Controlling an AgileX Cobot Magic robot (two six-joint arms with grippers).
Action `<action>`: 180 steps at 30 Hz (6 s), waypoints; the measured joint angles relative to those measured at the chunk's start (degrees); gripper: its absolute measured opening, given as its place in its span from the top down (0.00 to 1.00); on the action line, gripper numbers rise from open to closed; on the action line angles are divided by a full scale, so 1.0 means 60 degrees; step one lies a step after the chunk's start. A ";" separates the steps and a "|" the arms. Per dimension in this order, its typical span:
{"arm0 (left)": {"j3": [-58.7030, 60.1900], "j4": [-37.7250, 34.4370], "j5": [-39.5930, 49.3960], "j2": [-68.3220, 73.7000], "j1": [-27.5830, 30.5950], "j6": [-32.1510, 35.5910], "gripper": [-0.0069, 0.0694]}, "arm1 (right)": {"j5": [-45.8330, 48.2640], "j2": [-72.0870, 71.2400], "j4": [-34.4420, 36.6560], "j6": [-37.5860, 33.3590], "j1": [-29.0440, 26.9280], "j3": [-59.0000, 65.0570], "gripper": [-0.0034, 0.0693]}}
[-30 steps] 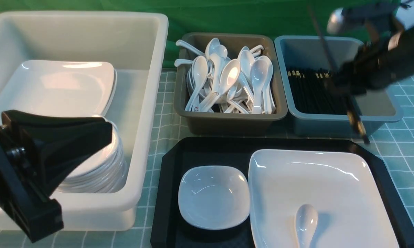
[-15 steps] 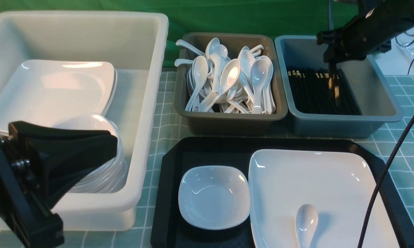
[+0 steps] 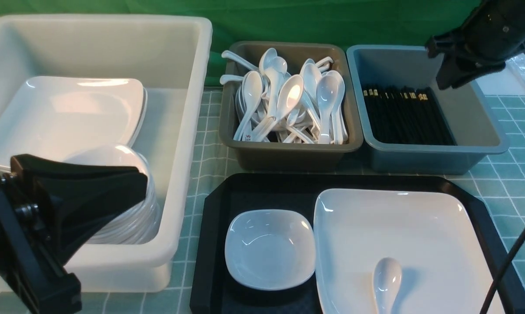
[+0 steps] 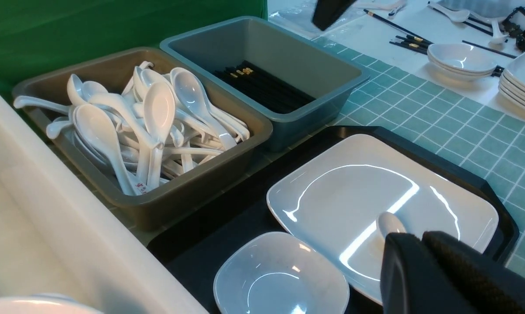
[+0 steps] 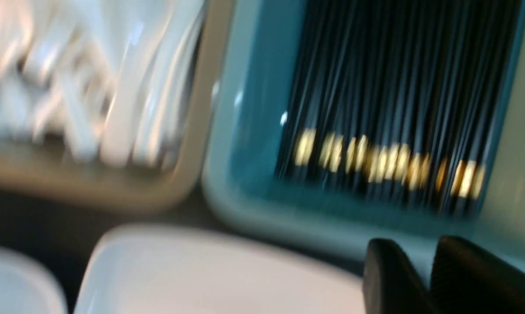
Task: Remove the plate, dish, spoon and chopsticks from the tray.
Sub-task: Use the right arm to grab a soup spoon from the plate, then use the right arm to put the soup spoon into the small storage box in the middle, then use the right arm to grab a plate from the dinner plate, then use the right arm to put the plate into the large storage box on the left
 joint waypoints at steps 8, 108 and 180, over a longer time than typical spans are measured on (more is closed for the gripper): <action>0.0000 0.0073 0.0170 0.0000 0.0000 0.0055 0.89 | -0.1448 -0.2944 -0.1386 0.2037 0.1871 0.5342 0.62; 0.0000 0.0533 -0.0340 -0.0141 0.0000 0.0221 0.89 | -0.7310 0.1668 -0.0350 0.2358 0.1991 0.1171 0.39; 0.0000 0.0579 0.0448 -0.0141 0.0000 0.0219 0.89 | -0.2286 -0.3062 -0.2983 0.3981 0.7578 0.7808 0.76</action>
